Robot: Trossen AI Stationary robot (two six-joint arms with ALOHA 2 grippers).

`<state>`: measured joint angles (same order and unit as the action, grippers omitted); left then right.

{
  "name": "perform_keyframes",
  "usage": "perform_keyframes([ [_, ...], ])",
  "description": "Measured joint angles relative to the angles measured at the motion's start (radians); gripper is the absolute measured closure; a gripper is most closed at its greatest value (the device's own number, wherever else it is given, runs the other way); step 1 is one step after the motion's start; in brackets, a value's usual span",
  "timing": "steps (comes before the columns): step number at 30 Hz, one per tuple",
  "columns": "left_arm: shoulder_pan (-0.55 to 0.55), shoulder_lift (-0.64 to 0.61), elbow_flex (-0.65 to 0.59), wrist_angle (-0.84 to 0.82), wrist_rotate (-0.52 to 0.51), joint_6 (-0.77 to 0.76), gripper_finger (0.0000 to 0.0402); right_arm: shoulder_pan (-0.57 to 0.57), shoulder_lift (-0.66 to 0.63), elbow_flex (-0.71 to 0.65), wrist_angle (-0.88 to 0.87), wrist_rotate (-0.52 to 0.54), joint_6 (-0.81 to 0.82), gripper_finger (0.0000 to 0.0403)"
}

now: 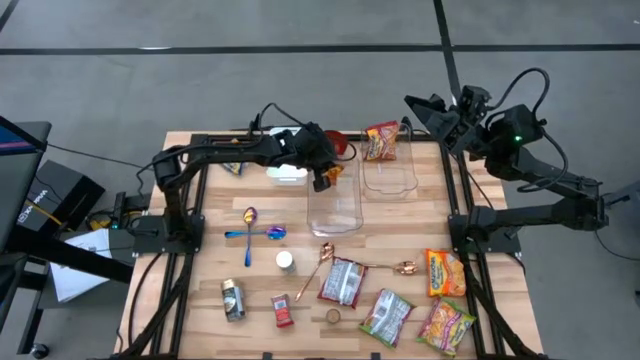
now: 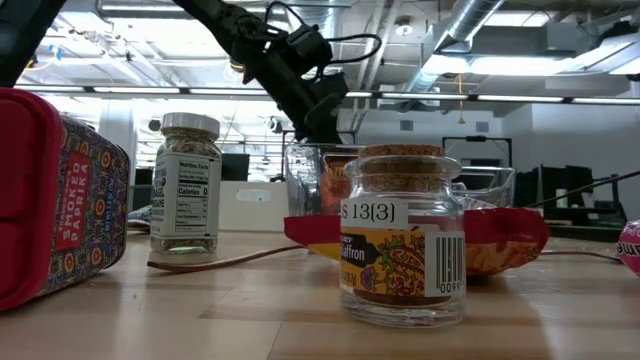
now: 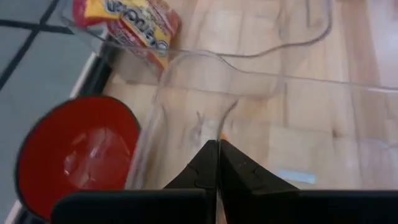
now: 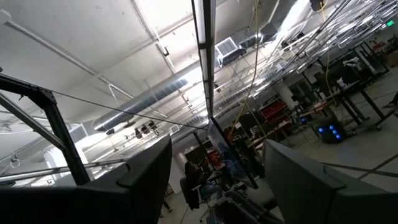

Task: Pick & Place Food Item
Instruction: Put the orange spice pack into the left transparent bin

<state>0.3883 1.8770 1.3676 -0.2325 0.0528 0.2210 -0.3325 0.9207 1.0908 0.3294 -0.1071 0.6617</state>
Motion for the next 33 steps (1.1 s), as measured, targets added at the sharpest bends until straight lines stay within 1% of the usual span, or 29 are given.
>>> perform_keyframes([
  [9,0.014,0.008,-0.003,-0.034,0.0,0.032,0.0401,0.0,0.0,0.0,-0.004,0.0,-0.008,0.0159],
  [15,0.017,0.007,-0.042,-0.023,0.0,0.033,0.0401,0.0,0.0,0.0,-0.005,0.0,-0.016,0.0159],
  [19,0.017,0.007,-0.074,-0.021,-0.028,0.033,0.0401,0.0,0.0,0.0,-0.008,0.0,-0.016,0.0159],
  [30,0.017,0.007,-0.075,-0.006,-0.036,0.028,0.0401,0.0,0.0,0.0,-0.008,0.0,-0.016,0.0159],
  [33,0.017,0.007,-0.075,-0.004,-0.046,0.005,0.0401,0.0,0.0,0.0,-0.008,0.0,-0.016,0.0159],
])
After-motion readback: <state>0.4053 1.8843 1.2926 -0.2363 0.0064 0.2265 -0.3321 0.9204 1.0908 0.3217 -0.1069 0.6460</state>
